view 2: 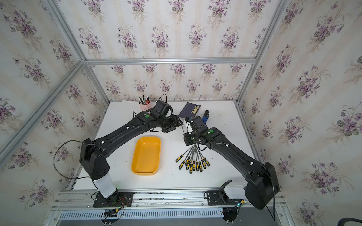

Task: Put the file tool into the storage box
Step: Pick up the file tool from the center of the board.

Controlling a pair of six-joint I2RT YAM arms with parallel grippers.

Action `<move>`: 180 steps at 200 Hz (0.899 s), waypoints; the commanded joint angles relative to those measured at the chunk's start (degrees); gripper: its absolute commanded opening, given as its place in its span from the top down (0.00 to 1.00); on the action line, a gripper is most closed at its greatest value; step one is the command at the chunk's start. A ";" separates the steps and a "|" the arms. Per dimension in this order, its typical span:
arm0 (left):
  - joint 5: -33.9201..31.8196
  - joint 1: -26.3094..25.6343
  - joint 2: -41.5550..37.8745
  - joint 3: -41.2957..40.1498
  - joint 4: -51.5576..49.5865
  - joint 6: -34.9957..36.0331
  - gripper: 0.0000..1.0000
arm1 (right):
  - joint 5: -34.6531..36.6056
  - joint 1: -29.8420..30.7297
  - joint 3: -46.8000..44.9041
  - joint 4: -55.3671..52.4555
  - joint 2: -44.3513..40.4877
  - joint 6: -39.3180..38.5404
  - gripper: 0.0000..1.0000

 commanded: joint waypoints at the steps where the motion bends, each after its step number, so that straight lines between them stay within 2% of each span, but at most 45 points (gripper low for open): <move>1: -1.76 0.01 1.24 1.72 -1.16 0.34 0.37 | -0.58 0.22 -0.08 0.47 0.05 0.24 0.93; 27: -2.67 -0.04 3.08 3.94 -2.64 1.04 0.44 | -0.62 0.83 -0.16 0.52 0.15 0.34 0.93; 34: -2.98 -0.02 3.59 4.32 -3.02 1.28 0.50 | -0.58 0.78 -0.11 0.48 0.09 0.42 0.93; 87: -5.61 0.12 6.37 7.65 -5.99 2.28 0.69 | -1.28 1.58 0.17 0.74 0.67 0.86 0.93; 119: -6.20 0.31 6.83 8.09 -6.16 2.74 0.97 | -1.28 1.87 0.01 0.66 1.16 1.21 0.93; 136: -6.29 0.39 7.08 8.40 -6.63 3.33 1.00 | -1.17 1.98 -0.27 0.81 1.25 1.53 0.93; 180: -7.86 0.83 6.63 7.93 -8.07 4.47 1.00 | -2.07 2.21 -0.41 1.13 1.38 2.01 0.92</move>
